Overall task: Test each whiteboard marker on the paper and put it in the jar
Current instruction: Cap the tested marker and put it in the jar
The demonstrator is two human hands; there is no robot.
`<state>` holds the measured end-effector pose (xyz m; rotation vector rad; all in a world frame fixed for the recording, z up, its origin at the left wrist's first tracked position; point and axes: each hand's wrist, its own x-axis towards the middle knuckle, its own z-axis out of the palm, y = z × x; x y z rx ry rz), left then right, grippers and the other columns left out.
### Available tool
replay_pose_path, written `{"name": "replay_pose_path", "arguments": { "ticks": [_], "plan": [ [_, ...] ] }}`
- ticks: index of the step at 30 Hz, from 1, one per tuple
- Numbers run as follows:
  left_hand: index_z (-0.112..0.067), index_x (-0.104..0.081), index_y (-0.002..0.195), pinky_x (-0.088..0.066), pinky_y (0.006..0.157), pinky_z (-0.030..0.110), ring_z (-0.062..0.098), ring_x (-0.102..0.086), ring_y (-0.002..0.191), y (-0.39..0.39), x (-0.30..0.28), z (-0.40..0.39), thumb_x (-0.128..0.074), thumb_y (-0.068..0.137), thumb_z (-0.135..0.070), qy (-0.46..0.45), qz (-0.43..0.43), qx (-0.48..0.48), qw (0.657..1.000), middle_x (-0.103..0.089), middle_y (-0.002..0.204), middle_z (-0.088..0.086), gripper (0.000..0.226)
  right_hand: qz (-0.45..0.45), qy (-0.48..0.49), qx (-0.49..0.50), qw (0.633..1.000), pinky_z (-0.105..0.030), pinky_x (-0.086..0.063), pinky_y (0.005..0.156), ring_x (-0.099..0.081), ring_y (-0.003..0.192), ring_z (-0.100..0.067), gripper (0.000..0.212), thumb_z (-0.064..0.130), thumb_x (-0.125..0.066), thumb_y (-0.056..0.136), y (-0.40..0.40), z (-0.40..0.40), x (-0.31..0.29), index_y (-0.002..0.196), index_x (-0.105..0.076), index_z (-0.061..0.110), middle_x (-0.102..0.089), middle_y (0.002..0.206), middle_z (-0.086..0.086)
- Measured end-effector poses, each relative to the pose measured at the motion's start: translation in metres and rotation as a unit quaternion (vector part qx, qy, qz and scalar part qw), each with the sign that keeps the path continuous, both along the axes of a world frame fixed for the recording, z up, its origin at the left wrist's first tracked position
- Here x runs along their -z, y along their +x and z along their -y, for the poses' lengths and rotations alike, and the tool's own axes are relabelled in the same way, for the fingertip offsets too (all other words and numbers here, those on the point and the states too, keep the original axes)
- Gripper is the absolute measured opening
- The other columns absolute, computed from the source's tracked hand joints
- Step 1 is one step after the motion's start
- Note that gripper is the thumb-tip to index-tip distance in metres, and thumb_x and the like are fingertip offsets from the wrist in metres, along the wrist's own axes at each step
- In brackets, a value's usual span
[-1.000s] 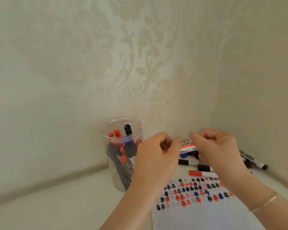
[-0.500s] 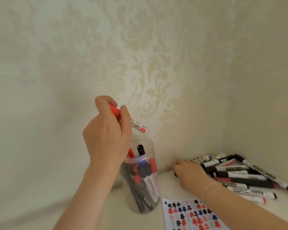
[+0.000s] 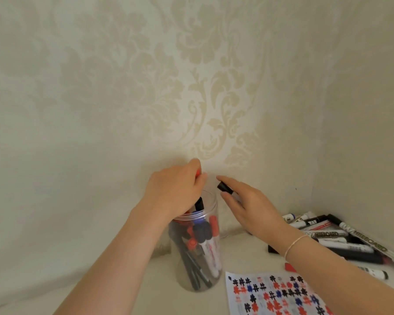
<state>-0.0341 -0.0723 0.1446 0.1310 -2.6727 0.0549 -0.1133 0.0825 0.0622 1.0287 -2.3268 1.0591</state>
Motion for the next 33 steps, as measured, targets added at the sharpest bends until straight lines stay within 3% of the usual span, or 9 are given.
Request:
{"name": "replay_pose_path", "arguments": {
  "ticks": [4, 8, 14, 16, 18, 20, 23, 28, 33],
  "plan": [
    [-0.021, -0.056, 0.091, -0.047, 0.075, 0.036, 0.018, -0.058, 0.086, -0.003, -0.003, -0.002, -0.027, 0.099, -0.048, 0.048, 0.129, 0.004, 0.990, -0.065, 0.094, -0.003, 0.040, 0.144, 0.032, 0.011, 0.989, -0.024, -0.036, 0.051, -0.047, 0.057, -0.011, 0.025, 0.012, -0.049, 0.090, 0.007, 0.000, -0.011, 0.114, -0.047, 0.017, -0.053, 0.078, 0.002],
    [-0.023, -0.054, 0.118, -0.046, 0.076, 0.029, 0.015, -0.056, 0.097, 0.015, -0.013, -0.024, -0.032, 0.099, -0.041, -0.057, -0.054, 0.058, 0.995, -0.058, 0.112, -0.006, 0.034, 0.164, 0.040, 0.042, 0.985, -0.027, -0.039, 0.053, -0.048, 0.059, -0.020, 0.013, 0.004, -0.050, 0.085, 0.012, -0.012, -0.010, 0.086, -0.063, 0.003, -0.057, 0.079, -0.012],
    [-0.008, -0.043, 0.123, -0.039, 0.064, 0.031, 0.024, -0.059, 0.098, 0.010, 0.030, -0.083, -0.042, 0.096, -0.012, -0.189, 0.048, 0.159, 0.968, -0.056, 0.113, 0.006, 0.028, 0.004, 0.069, 0.046, 0.997, -0.023, -0.033, 0.054, -0.040, 0.056, -0.012, 0.040, -0.007, -0.057, 0.070, 0.014, -0.040, 0.000, 0.053, -0.039, 0.024, -0.039, 0.069, 0.006],
    [-0.005, -0.045, 0.118, -0.037, 0.064, 0.033, 0.028, -0.062, 0.095, 0.006, 0.039, -0.092, -0.039, 0.096, -0.006, -0.203, 0.089, 0.136, 0.965, -0.059, 0.109, 0.010, 0.023, -0.074, 0.086, 0.114, 0.987, -0.033, -0.042, 0.062, -0.050, 0.067, -0.022, 0.029, -0.009, -0.065, 0.064, 0.016, -0.051, 0.008, 0.068, -0.059, 0.019, -0.049, 0.083, 0.002],
    [-0.006, -0.045, 0.112, -0.037, 0.065, 0.033, 0.030, -0.062, 0.092, -0.001, 0.044, -0.094, -0.040, 0.095, -0.006, -0.144, 0.108, 0.113, 0.977, -0.060, 0.108, 0.011, 0.017, -0.077, 0.048, 0.238, 0.967, -0.045, -0.043, 0.087, -0.052, 0.099, -0.031, 0.055, -0.004, -0.070, 0.062, 0.017, -0.066, 0.011, 0.114, -0.058, 0.010, -0.051, 0.113, -0.012],
    [-0.012, -0.038, 0.100, -0.038, 0.062, 0.034, 0.025, -0.055, 0.075, -0.007, 0.048, -0.091, -0.040, 0.097, -0.012, -0.017, 0.117, 0.114, 0.986, -0.058, 0.097, 0.009, 0.003, 0.112, -0.068, 0.253, 0.958, -0.038, -0.041, 0.089, -0.049, 0.098, -0.023, 0.059, 0.007, -0.072, 0.070, 0.020, -0.078, 0.001, 0.122, -0.045, 0.012, -0.046, 0.117, -0.010],
    [-0.015, -0.039, 0.100, -0.040, 0.060, 0.033, 0.018, -0.050, 0.069, -0.009, 0.057, -0.094, -0.035, 0.102, -0.023, 0.169, 0.185, 0.209, 0.945, -0.051, 0.084, 0.000, 0.009, 0.501, -0.254, -0.060, 0.825, -0.032, -0.042, 0.066, -0.046, 0.062, -0.016, 0.021, 0.024, -0.071, 0.077, 0.028, -0.088, -0.009, 0.089, -0.058, 0.013, -0.047, 0.080, -0.008],
    [-0.023, -0.041, 0.137, -0.047, 0.088, 0.029, 0.008, -0.059, 0.095, -0.003, 0.074, -0.098, -0.034, 0.103, -0.031, 0.304, 0.223, 0.291, 0.880, -0.062, 0.108, -0.003, 0.035, 0.500, -0.254, -0.114, 0.820, -0.027, -0.017, 0.047, -0.021, 0.042, -0.013, 0.033, 0.031, -0.069, 0.081, 0.030, -0.088, 0.004, 0.060, -0.049, 0.015, -0.026, 0.050, -0.002],
    [-0.031, -0.051, 0.097, -0.035, 0.054, 0.006, -0.012, -0.049, 0.051, 0.007, 0.078, -0.102, -0.041, 0.102, -0.018, 0.412, 0.209, 0.331, 0.823, -0.055, 0.070, -0.002, 0.017, 0.507, -0.284, -0.130, 0.803, -0.029, -0.016, 0.052, -0.023, 0.038, -0.011, 0.033, 0.027, -0.060, 0.088, 0.036, -0.088, 0.015, 0.060, -0.050, 0.014, -0.029, 0.045, 0.000]
  ]
}}
